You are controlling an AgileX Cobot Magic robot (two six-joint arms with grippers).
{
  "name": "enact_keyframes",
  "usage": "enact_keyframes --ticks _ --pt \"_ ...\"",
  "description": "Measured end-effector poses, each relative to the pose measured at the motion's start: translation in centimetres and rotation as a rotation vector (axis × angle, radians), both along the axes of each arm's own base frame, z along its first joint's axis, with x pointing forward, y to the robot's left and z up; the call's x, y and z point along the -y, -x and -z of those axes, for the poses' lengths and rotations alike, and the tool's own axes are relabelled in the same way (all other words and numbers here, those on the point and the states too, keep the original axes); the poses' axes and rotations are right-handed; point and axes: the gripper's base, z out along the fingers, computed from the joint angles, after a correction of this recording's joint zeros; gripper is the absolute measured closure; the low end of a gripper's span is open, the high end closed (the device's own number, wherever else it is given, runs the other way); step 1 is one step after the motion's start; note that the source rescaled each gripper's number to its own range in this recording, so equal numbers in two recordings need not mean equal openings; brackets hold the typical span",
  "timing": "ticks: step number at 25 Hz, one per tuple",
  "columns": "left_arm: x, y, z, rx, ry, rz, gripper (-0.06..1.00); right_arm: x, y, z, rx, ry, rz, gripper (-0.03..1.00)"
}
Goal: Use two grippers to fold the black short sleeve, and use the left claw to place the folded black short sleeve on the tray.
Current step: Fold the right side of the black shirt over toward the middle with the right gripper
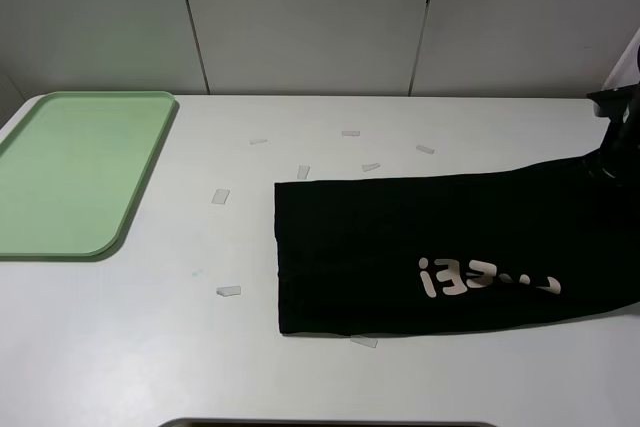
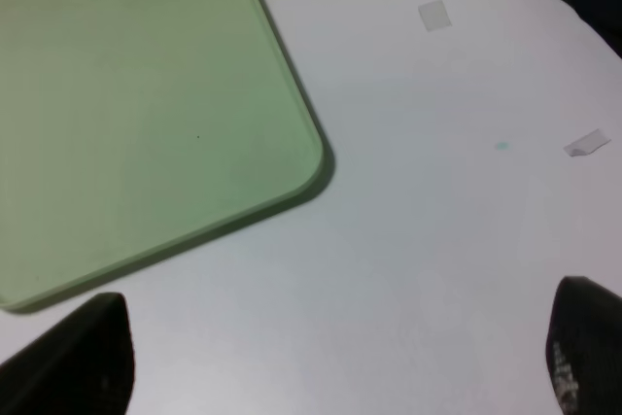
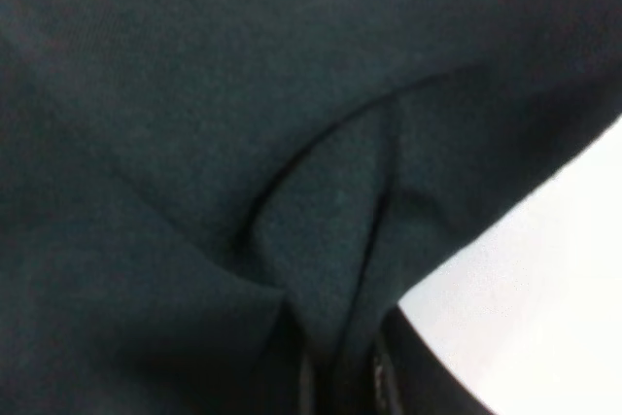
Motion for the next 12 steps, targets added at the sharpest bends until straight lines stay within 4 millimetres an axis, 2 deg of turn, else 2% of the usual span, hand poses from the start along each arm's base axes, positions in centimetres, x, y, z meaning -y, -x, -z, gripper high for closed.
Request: enact_keyframes --ticks 5,12 --pt "0.0 0.0 0.0 0.0 0.0 0.0 0.11 -2.2 0.6 -1.9 -0.017 0.021 -0.015 0.97" --pt "0.0 0.0 0.0 0.0 0.0 0.0 0.11 -5.4 0.9 -1.9 -0.048 0.003 -0.069 0.97"
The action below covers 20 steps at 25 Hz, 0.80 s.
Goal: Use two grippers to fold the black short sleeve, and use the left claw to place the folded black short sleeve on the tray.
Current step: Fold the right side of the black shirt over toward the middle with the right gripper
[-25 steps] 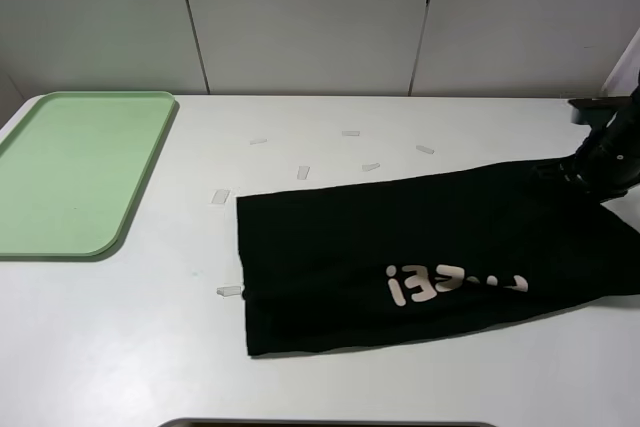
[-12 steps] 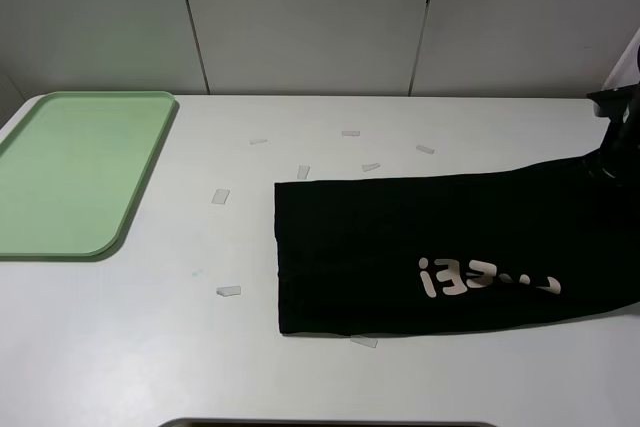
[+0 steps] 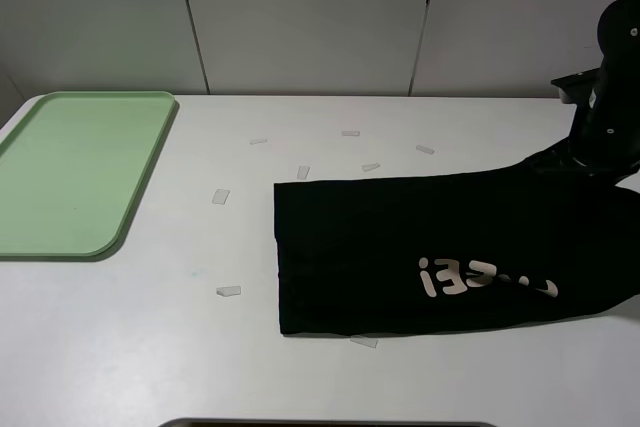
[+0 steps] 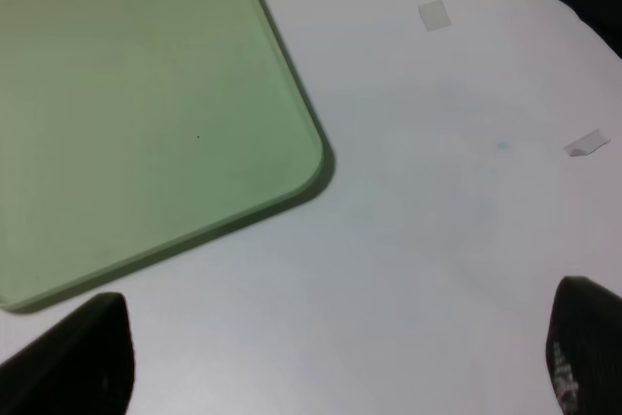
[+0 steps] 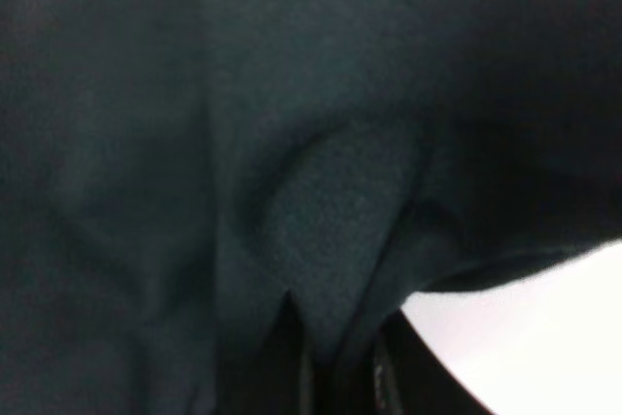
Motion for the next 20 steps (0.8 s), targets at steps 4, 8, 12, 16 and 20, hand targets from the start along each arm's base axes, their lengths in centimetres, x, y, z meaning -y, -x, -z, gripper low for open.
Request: enact_keyframes --ticks 4,8,12,16,20 --pt "0.0 0.0 0.0 0.0 0.0 0.0 0.11 -2.2 0.2 0.0 -0.003 -0.044 -0.022 0.97" --pt "0.0 0.0 0.0 0.0 0.0 0.0 0.11 -4.3 0.5 0.1 -0.01 -0.085 -0.044 0.97" --pt "0.0 0.0 0.0 0.001 0.0 0.0 0.11 -6.1 0.9 0.2 -0.023 -0.132 -0.048 0.97" --pt "0.0 0.0 0.0 0.001 0.0 0.0 0.11 -8.0 1.4 0.2 -0.035 -0.178 -0.059 0.97" --pt "0.0 0.0 0.0 0.001 0.0 0.0 0.11 -9.5 1.5 0.2 -0.008 -0.226 -0.072 0.97"
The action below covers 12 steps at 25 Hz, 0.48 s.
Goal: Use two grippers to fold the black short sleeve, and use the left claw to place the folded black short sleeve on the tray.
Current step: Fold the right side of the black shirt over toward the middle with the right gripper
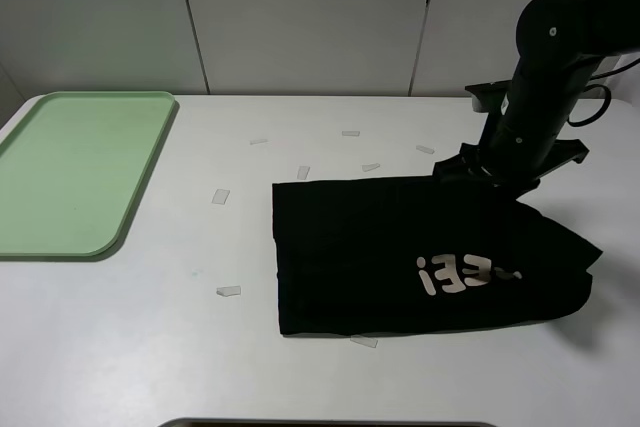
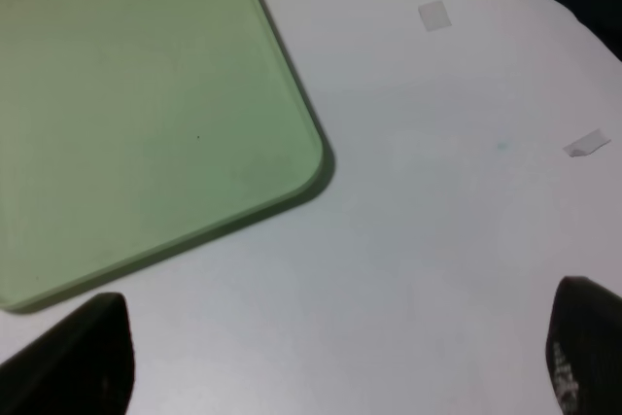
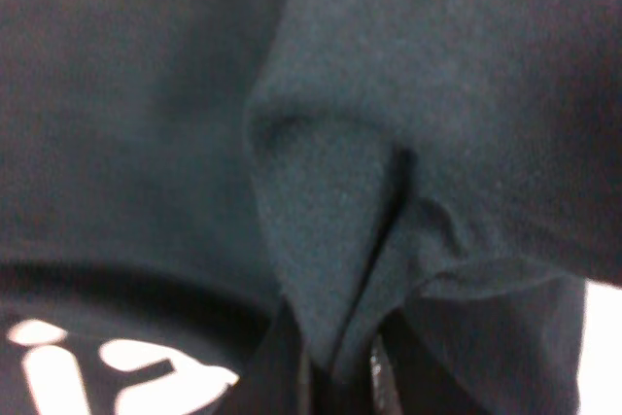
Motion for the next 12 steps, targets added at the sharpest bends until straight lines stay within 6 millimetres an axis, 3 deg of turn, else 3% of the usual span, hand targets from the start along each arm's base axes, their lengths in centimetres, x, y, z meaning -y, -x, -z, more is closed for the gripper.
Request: enact_keyframes --ticks 8,12 --pt "0.0 0.0 0.0 0.0 0.0 0.0 0.11 -0.55 -0.57 -0.06 0.065 -0.056 0.021 0.96" --pt "0.0 0.0 0.0 0.0 0.0 0.0 0.11 -0.99 -0.69 -0.1 0.077 -0.109 0.057 0.81"
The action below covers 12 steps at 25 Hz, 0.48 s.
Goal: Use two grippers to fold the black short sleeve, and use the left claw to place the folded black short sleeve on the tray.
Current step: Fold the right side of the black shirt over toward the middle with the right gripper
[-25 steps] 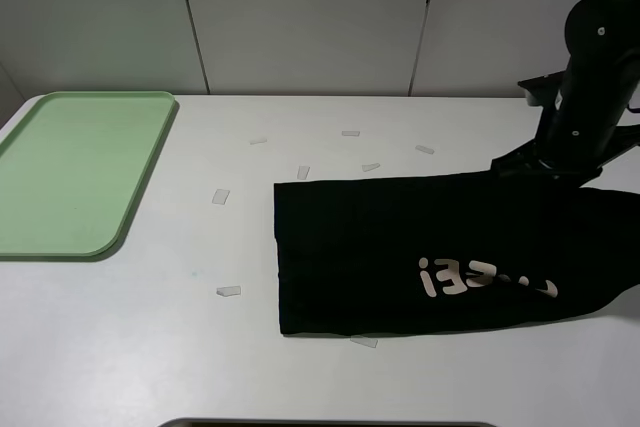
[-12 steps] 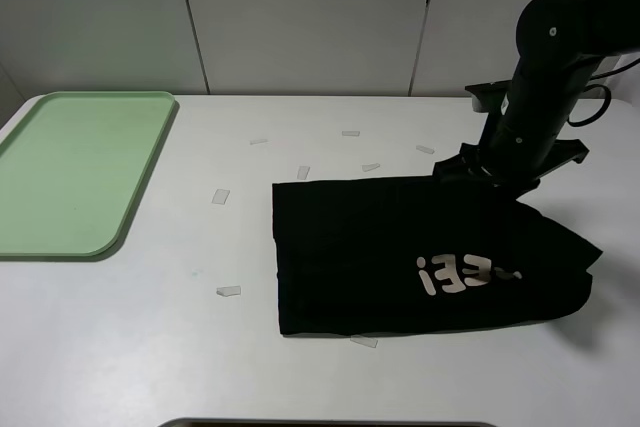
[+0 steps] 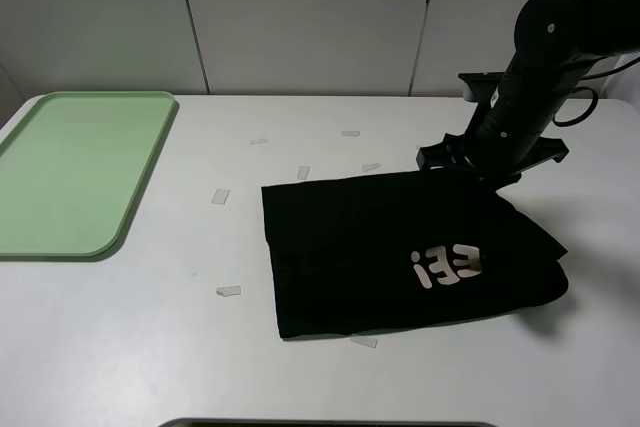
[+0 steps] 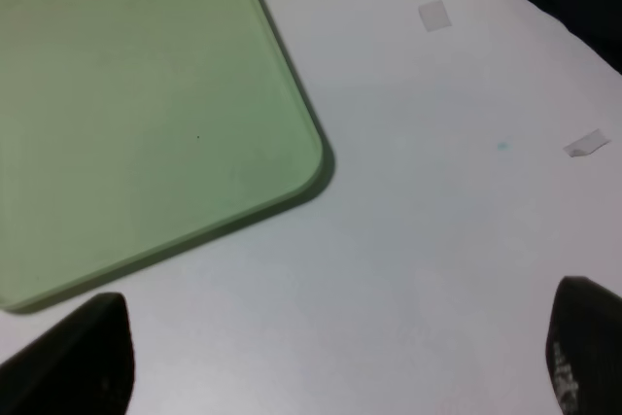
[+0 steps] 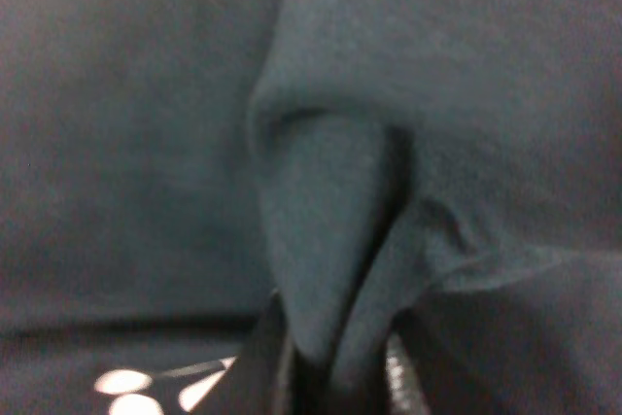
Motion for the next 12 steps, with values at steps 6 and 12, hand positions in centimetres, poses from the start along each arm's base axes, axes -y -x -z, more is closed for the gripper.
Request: enact_keyframes --ticks 6,12 --pt "0.0 0.0 0.0 0.0 0.0 0.0 0.11 -1.2 0.1 -0.2 -0.011 -0.128 -0.016 0.35" --pt "0.0 0.0 0.0 0.0 0.0 0.0 0.11 -1.6 0.2 -0.2 -0.003 -0.163 -0.111 0.05"
